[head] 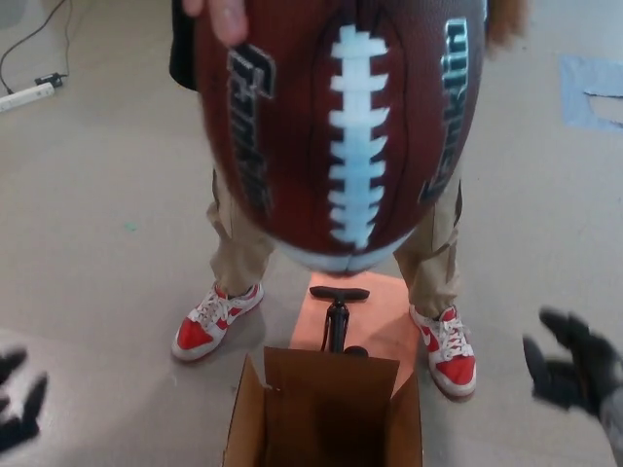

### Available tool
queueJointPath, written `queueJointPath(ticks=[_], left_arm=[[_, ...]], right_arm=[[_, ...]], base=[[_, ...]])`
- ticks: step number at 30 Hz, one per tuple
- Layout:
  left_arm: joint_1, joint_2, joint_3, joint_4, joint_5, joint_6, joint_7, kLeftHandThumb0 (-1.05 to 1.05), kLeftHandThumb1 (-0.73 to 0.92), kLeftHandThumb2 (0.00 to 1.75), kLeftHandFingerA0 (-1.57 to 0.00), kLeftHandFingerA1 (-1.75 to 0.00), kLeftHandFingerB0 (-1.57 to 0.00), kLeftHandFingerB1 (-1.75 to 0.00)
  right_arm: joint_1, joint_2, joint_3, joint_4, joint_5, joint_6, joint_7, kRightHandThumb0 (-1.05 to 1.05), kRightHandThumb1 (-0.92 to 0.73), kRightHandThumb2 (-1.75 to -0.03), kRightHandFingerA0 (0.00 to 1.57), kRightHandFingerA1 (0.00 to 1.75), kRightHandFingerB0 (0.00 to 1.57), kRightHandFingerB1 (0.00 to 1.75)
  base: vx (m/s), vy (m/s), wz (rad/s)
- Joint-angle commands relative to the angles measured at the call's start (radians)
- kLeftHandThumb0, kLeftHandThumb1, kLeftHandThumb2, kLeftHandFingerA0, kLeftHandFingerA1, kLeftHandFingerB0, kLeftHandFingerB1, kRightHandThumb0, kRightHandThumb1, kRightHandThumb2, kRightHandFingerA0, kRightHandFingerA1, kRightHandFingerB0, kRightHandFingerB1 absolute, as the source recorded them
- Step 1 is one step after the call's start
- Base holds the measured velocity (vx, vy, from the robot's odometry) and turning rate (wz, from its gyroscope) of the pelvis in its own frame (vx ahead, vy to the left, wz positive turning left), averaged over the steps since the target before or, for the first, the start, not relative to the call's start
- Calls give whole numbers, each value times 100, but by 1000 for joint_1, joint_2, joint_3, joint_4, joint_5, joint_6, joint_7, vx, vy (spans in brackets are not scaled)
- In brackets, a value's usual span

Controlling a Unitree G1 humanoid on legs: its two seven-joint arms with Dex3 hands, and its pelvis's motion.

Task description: Use both hands to pick up a football from a person and place it into a container beneath

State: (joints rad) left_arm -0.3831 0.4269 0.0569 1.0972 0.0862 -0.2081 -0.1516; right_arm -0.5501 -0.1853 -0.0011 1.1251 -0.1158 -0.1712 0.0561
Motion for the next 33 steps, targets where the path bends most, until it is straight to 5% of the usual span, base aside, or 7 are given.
queueJointPath(ticks=[1,10,11,16,17,19,33], left_arm=[[-83,71,32,95,-22,-166,-96,-86,78,108,-10,-28,-9,-20],[-97,75,30,139,-11,-205,-92,-86,79,109,-9,-26,-8,-19],[-94,76,31,141,-10,-210,-94,-85,79,109,-9,-26,-8,-19],[-78,78,48,140,-16,-238,-91,-86,80,110,-8,-24,-8,-19],[-72,75,90,124,-66,-256,-129,-92,82,111,-6,-10,-7,-13],[-70,67,148,96,-135,-255,-194,-88,78,111,0,-11,0,-13],[266,26,274,-1022,-535,-101,-342,-95,73,111,0,-4,0,-18]], right_arm=[[-96,-32,-35,102,9,-172,-20,-95,-73,-110,8,56,3,18],[-108,-29,-53,135,4,-210,-28,-97,-92,-73,12,54,0,29],[-106,-28,-56,138,5,-218,-27,-100,-76,-114,10,57,10,14],[-98,-20,-69,133,11,-263,-40,-94,-74,-120,9,57,0,11],[-95,-10,-109,115,57,-299,-22,-104,-92,-79,6,44,0,20],[-89,-6,-149,91,97,-338,-4,-96,-76,-123,11,34,0,8],[271,72,-181,-974,317,-335,88,-94,-76,-117,10,21,0,21]], base=[[98,-4,2],[97,-8,2],[90,-9,1],[68,-8,1],[0,0,0],[0,0,0],[0,0,0]])
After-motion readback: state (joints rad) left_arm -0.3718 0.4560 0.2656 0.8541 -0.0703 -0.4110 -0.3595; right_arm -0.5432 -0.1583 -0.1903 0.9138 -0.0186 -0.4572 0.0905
